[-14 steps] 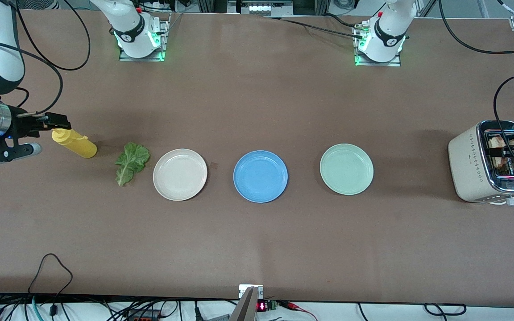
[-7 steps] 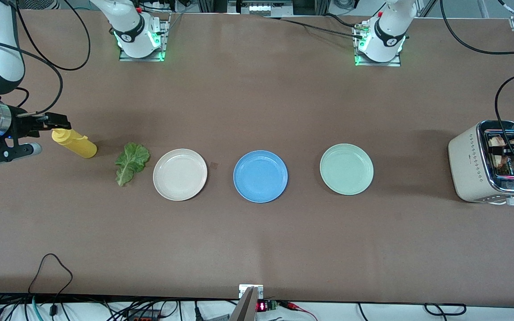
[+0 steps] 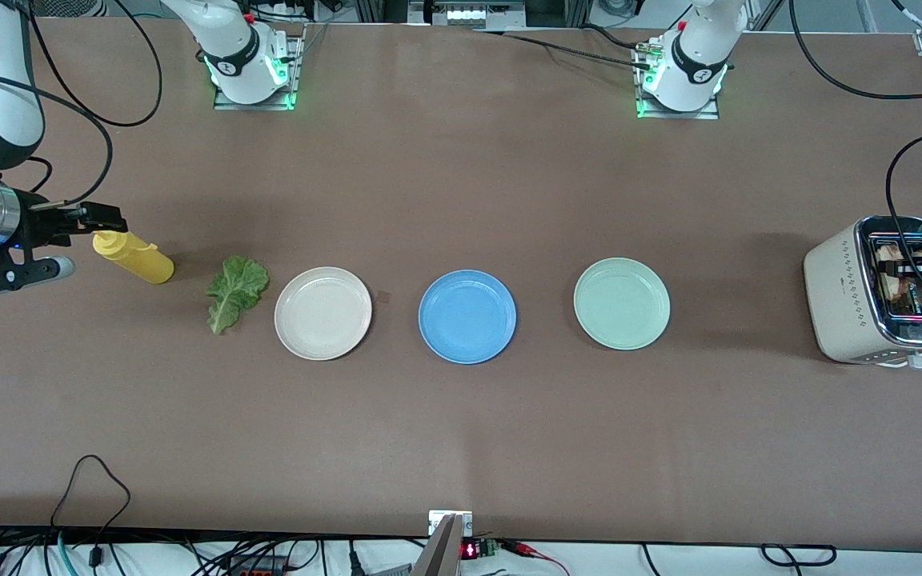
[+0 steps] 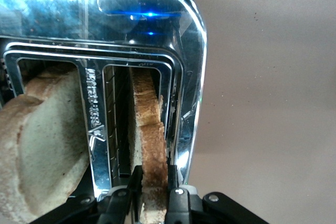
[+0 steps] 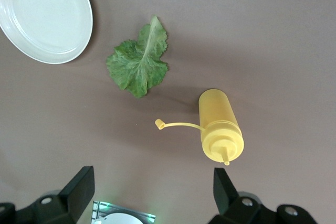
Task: Make sandwich in blue plate with both arms
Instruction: 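Grasp a toast slice with the left gripper while the right gripper reaches lettuce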
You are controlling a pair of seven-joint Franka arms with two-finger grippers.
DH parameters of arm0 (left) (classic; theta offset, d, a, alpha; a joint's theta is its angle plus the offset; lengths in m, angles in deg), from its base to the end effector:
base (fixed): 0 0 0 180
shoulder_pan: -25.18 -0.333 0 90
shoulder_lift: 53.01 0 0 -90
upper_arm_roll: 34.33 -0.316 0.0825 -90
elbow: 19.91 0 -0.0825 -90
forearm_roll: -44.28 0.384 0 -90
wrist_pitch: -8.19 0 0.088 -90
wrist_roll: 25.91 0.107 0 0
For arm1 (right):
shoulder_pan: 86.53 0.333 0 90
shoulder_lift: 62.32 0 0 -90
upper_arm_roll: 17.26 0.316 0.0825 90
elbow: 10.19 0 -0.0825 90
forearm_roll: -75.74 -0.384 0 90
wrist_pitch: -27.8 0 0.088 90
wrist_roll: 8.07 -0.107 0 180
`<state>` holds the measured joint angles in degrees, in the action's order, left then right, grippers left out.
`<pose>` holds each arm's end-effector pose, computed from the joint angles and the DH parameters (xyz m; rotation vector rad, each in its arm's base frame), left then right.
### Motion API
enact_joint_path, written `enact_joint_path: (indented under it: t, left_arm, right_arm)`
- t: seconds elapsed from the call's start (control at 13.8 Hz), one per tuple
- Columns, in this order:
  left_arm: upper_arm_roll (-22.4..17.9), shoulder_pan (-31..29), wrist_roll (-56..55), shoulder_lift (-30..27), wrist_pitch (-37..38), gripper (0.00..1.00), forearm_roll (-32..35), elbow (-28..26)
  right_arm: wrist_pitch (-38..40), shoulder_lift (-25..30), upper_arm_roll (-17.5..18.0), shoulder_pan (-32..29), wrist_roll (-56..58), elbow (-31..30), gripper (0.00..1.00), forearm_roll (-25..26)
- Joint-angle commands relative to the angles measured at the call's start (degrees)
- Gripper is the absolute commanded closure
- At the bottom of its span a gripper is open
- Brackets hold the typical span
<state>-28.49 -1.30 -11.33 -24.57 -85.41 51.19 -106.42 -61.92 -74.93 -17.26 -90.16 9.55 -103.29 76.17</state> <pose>0.5999 0.2486 0.3542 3.0384 0.1198 -0.5731 0.5954 -0.0386 0.4717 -3.0452 -0.3752 0.4257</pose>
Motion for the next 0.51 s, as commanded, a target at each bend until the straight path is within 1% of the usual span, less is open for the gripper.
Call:
enact_joint_path:
  t: [0.0,0.14,0.22,0.29,0.43]
  left_arm:
    - [0.4,-0.4,1.6,0.5,1.4,0.86,0.0,1.3]
    - [0.5,-0.4,1.7,0.5,1.4,0.98,0.0,1.3]
    - [0.5,-0.5,1.8,0.2,1.6,0.99,0.0,1.5]
    - [0.6,-0.5,2.2,-0.1,1.8,0.99,0.0,2.0]
    - [0.8,-0.5,2.4,-0.5,1.8,0.99,0.1,2.7]
  right_arm:
    - [0.6,-0.8,0.3,-0.6,-0.8,0.3,0.00,-0.3]
    - [-1.8,-0.9,0.3,-0.5,-0.8,-1.1,0.00,-0.3]
    - [-4.1,-0.8,0.3,-0.3,-1.0,-2.9,0.00,-0.3]
    - [-8.4,-0.6,0.3,-0.3,-2.7,-5.8,0.00,-0.4]
    - [-14.5,-0.2,0.3,-0.1,-4.2,-10.2,0.00,-0.3]
